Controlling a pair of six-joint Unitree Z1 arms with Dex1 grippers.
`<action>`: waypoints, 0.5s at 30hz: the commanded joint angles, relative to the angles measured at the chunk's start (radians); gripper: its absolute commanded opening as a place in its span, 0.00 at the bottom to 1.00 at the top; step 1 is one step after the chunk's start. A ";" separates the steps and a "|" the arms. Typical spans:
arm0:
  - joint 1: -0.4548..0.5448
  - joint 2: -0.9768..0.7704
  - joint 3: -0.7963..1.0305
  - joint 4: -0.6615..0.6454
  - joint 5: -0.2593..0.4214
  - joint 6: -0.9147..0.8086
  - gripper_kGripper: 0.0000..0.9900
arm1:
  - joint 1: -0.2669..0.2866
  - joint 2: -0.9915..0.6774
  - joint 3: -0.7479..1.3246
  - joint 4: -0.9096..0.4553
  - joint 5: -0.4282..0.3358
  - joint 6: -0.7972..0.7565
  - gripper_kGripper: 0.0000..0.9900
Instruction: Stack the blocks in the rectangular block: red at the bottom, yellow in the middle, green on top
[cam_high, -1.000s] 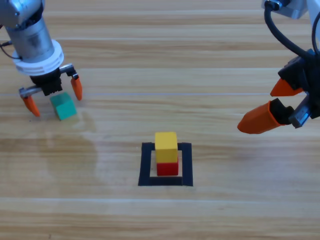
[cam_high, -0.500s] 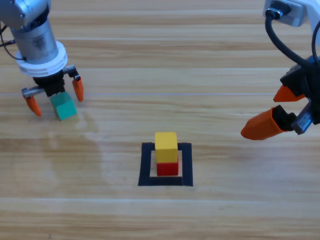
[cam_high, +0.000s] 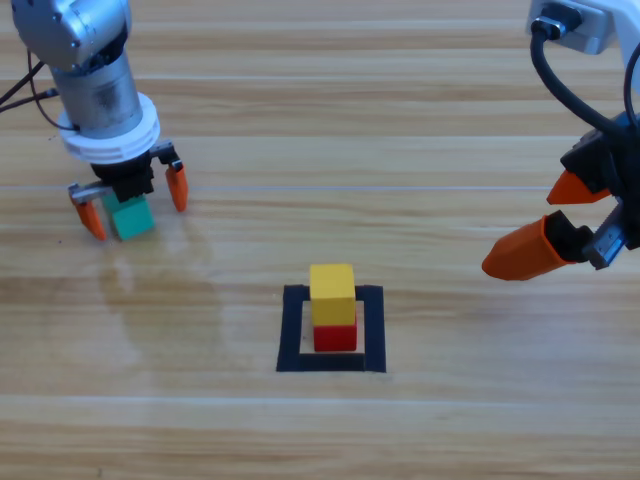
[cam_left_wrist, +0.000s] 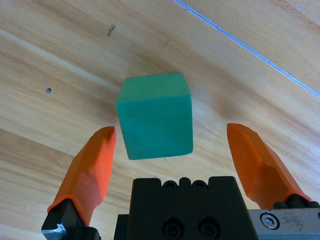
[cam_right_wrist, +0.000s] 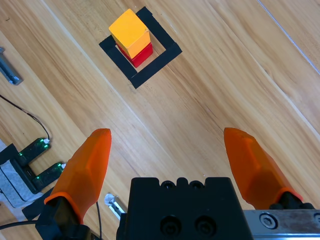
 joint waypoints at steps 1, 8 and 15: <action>0.011 0.069 -0.032 -0.015 0.003 0.002 0.95 | -0.025 -0.023 0.024 -0.017 -0.009 0.006 1.00; 0.049 0.075 -0.032 -0.015 -0.007 0.022 0.95 | -0.025 -0.021 0.024 -0.019 -0.006 0.006 1.00; 0.077 0.086 -0.021 -0.016 -0.013 0.042 0.88 | -0.025 -0.018 0.024 -0.019 0.001 0.006 1.00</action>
